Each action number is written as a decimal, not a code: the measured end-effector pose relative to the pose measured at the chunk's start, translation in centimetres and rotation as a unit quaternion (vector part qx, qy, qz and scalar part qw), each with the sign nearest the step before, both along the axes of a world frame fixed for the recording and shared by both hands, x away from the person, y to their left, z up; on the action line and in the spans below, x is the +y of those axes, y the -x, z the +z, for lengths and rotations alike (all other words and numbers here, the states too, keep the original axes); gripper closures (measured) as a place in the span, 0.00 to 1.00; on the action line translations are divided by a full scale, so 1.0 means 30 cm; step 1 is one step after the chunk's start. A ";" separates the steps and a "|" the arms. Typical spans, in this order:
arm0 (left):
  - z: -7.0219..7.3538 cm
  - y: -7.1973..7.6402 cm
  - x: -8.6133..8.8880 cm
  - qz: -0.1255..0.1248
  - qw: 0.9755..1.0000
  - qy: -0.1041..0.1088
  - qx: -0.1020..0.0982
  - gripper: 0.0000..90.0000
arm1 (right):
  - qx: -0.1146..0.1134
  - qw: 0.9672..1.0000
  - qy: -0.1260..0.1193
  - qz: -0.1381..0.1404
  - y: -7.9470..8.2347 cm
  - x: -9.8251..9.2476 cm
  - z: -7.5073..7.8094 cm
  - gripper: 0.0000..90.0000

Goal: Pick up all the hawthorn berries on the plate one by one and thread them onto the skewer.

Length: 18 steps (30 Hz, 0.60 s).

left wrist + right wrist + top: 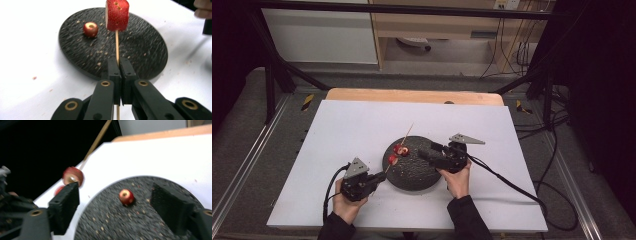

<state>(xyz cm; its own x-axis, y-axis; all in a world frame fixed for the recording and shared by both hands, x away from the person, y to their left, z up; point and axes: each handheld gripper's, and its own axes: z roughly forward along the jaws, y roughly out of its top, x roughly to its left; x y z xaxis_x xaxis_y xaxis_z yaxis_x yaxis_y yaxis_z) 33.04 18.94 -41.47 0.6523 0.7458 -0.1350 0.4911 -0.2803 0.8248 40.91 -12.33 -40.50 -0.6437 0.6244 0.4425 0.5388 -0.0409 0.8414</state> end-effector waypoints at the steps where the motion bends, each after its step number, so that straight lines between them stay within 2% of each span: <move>1: -0.002 0.004 0.011 0.000 1.000 -0.003 -0.001 0.98 | 0.003 1.000 0.009 0.004 -0.003 -0.003 0.000 0.22; 10: -0.015 0.022 0.093 0.003 1.000 -0.018 0.006 0.98 | 0.022 0.997 0.074 0.020 -0.022 -0.018 -0.001 0.10; 15: -0.022 0.027 0.108 -0.003 1.000 -0.026 0.007 0.98 | 0.033 0.993 0.105 0.039 -0.029 -0.004 -0.002 0.07; 18: -0.029 0.030 0.120 -0.002 1.000 -0.026 0.008 0.98 | 0.034 0.990 0.129 0.051 -0.034 0.011 0.003 0.06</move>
